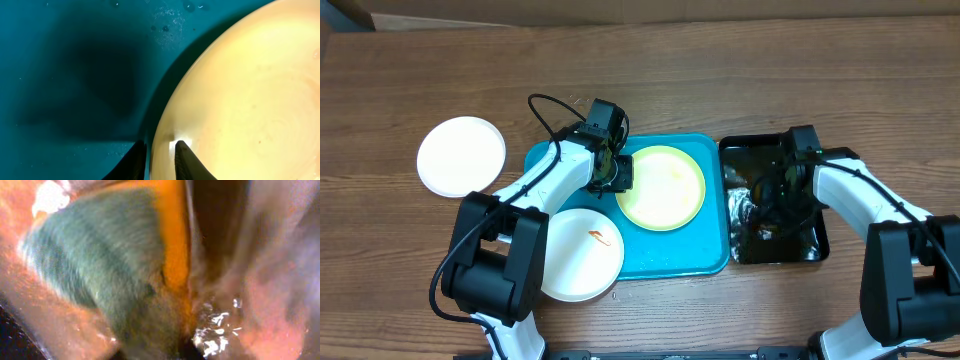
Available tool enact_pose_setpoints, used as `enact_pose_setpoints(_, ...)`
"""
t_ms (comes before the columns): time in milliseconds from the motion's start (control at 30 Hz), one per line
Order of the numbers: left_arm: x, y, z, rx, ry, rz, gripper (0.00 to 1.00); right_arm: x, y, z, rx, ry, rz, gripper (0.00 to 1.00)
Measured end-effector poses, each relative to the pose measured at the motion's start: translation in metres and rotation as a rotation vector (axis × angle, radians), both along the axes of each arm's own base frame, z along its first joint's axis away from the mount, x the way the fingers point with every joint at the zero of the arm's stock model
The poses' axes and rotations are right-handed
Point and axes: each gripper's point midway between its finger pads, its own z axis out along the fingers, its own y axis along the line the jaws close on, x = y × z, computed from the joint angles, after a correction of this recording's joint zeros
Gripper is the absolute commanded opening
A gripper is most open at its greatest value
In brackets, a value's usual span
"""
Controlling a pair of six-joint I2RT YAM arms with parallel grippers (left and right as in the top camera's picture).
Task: Clean dirty plates on tray and stack at the side
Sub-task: 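Move the sponge back into the black basin and rinse it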
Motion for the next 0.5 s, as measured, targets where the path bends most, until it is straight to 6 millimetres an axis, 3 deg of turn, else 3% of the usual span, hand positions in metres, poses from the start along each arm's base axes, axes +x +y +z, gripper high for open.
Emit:
enact_pose_setpoints(67,0.000,0.000,0.000,0.000,0.000,0.000,0.23,-0.004,0.000,0.000,0.002,0.019,-0.004,0.09)
enact_pose_setpoints(100,0.000,0.000,0.000,0.000,0.000,0.000,0.23,-0.009,0.000,0.001,0.002,0.038,-0.004,0.41)
enact_pose_setpoints(167,0.000,0.000,0.000,0.000,0.000,0.000,0.23,-0.017,-0.001,0.002,-0.003,0.074,-0.008,0.61)
enact_pose_setpoints(267,0.000,0.000,0.000,0.000,0.000,0.000,0.23,-0.019,-0.001,0.005,-0.006,0.094,-0.006,0.65)
enact_pose_setpoints(500,0.000,0.000,0.000,0.000,0.000,0.000,0.24,0.008,0.000,0.016,-0.005,0.016,-0.004,0.63)
